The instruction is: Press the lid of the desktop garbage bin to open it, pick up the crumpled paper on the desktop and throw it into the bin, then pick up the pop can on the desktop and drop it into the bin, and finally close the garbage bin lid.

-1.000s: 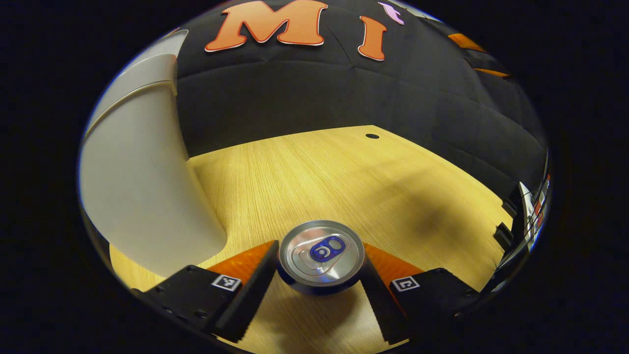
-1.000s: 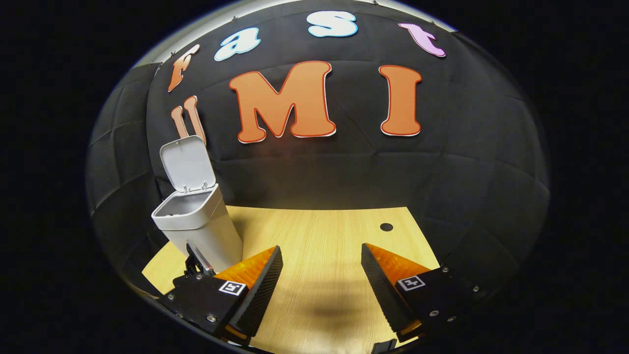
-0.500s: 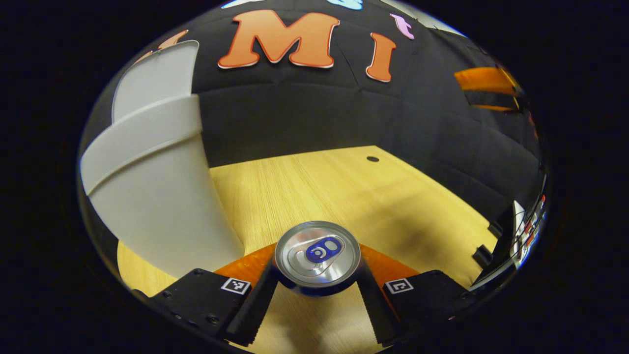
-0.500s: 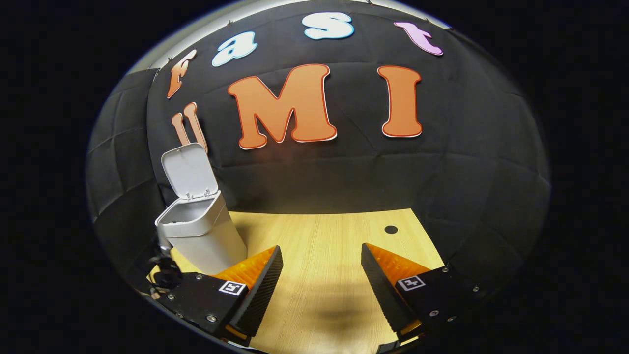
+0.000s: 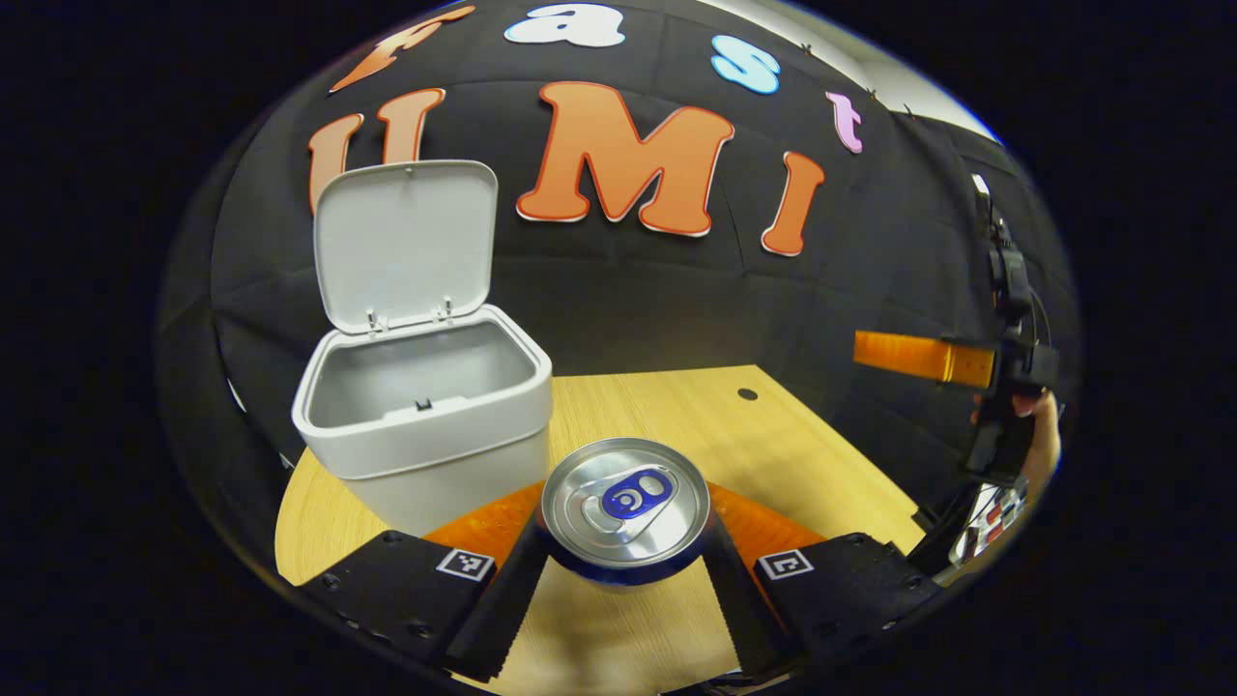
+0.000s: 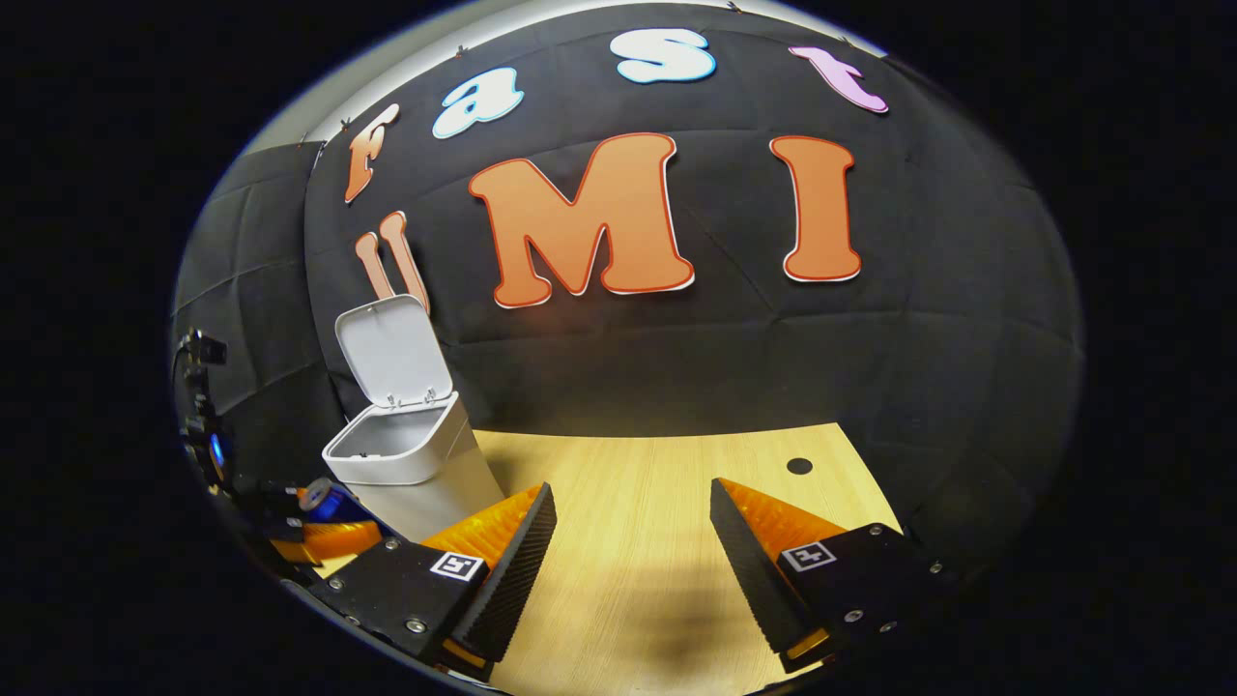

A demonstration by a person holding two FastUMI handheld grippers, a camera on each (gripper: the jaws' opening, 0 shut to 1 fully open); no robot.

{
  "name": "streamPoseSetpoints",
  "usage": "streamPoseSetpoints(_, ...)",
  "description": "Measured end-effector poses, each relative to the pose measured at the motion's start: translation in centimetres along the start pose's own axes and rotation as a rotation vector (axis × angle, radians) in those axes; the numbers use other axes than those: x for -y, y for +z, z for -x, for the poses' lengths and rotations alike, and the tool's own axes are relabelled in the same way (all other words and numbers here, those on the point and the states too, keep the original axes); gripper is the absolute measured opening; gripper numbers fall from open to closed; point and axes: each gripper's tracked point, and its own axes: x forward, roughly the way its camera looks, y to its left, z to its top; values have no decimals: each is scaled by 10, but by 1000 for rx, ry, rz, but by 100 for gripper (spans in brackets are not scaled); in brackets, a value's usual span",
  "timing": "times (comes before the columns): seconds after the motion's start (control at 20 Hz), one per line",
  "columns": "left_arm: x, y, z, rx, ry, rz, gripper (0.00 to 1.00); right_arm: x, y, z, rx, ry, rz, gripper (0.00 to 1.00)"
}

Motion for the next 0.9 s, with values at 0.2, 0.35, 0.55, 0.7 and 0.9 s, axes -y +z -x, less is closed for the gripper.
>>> streamPoseSetpoints(0.2,-50,47,22,50,80,17,84,-1,0,-6,-2,5,-12,96)
streamPoseSetpoints(0.35,-95,87,16,131,141,28,83,0,4,-7,5,-5,-20,96)
streamPoseSetpoints(0.55,-146,122,-13,167,222,23,82,10,4,-7,4,-34,-24,96)
streamPoseSetpoints(0.7,-170,122,-40,132,256,6,82,18,1,-5,-5,-58,-36,96)
streamPoseSetpoints(0.9,-176,108,-70,81,230,39,84,28,-4,-4,-15,-90,-54,96)
